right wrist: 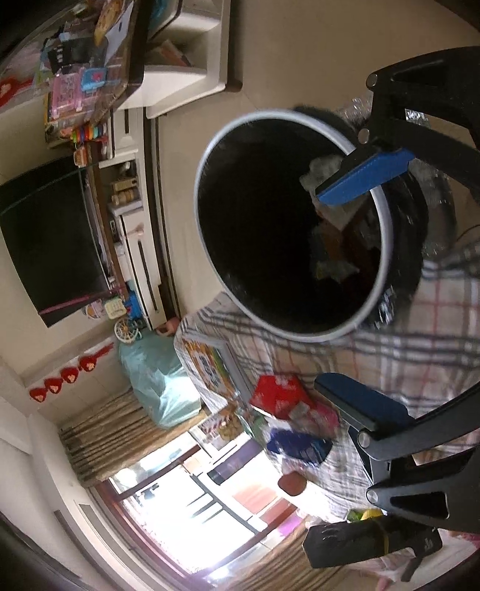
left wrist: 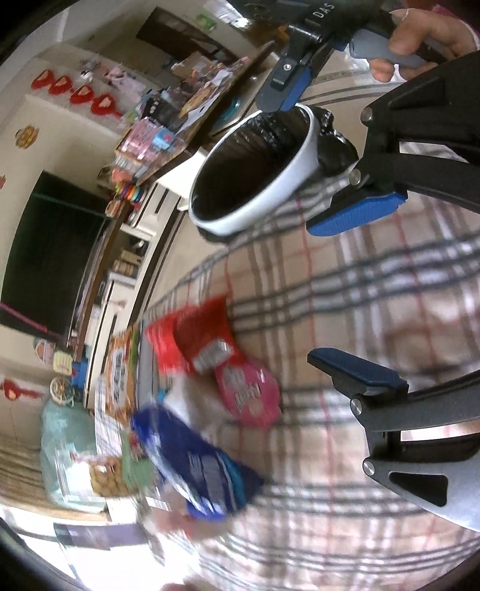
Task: Collect trash
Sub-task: 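Move both open tools back toward the blue bag and red packet, then grasp the blue plastic bag with the left tool while the right tool grasps the red packet, then carry the blue bag and red packet over the trash bin with both tools, then open both tools to drop the blue bag and red packet into the bin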
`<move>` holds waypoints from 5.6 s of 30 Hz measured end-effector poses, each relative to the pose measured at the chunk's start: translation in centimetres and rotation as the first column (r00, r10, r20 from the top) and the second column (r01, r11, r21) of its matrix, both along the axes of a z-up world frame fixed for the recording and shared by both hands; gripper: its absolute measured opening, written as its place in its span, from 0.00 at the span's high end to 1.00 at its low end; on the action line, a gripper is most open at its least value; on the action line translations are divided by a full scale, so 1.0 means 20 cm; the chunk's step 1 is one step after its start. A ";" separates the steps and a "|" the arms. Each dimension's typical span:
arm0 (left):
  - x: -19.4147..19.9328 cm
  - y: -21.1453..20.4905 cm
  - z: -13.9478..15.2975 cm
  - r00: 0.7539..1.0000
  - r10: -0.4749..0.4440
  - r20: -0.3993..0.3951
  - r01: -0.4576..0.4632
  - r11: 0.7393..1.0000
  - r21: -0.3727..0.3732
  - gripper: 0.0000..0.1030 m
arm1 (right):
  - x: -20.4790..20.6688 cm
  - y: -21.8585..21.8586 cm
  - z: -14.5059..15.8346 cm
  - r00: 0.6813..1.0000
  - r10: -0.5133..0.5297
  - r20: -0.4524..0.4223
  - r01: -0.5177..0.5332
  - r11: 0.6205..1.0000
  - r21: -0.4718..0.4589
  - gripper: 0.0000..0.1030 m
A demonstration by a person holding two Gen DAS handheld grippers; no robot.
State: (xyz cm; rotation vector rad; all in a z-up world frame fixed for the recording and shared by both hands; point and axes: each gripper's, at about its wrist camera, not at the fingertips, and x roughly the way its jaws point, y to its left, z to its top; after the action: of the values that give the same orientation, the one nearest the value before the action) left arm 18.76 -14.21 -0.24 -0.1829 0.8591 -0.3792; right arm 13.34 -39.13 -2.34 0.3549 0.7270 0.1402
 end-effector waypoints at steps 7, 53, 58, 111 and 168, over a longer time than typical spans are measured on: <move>-0.11 0.18 0.00 0.997 0.083 -0.004 -0.083 0.996 -0.014 0.38 | -0.01 0.20 0.00 0.997 0.075 0.014 -0.075 0.997 -0.026 0.09; 0.35 0.47 -0.06 0.995 0.094 0.047 -0.096 0.994 0.052 0.34 | 0.59 0.71 -0.17 0.962 0.269 -0.057 -0.270 0.963 -0.016 0.43; 0.35 0.43 -0.06 0.996 0.055 0.077 -0.060 0.996 0.065 0.63 | 0.59 0.72 -0.18 0.959 0.279 -0.054 -0.281 0.960 -0.020 0.72; 0.16 -0.13 0.07 0.980 -0.175 0.091 0.173 0.984 0.030 0.69 | -0.05 -0.05 0.02 0.999 0.026 0.029 -0.025 0.999 -0.033 0.95; 0.34 -0.65 0.09 0.970 -0.241 0.031 0.236 0.965 0.116 0.43 | 0.11 -0.33 -0.01 0.996 -0.071 -0.046 0.066 0.993 -0.100 0.52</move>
State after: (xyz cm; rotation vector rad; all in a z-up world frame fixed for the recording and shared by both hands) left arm 25.57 -27.20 1.55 0.0340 0.8583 -0.5565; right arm 15.48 -45.69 -2.49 0.2896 0.7668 0.0304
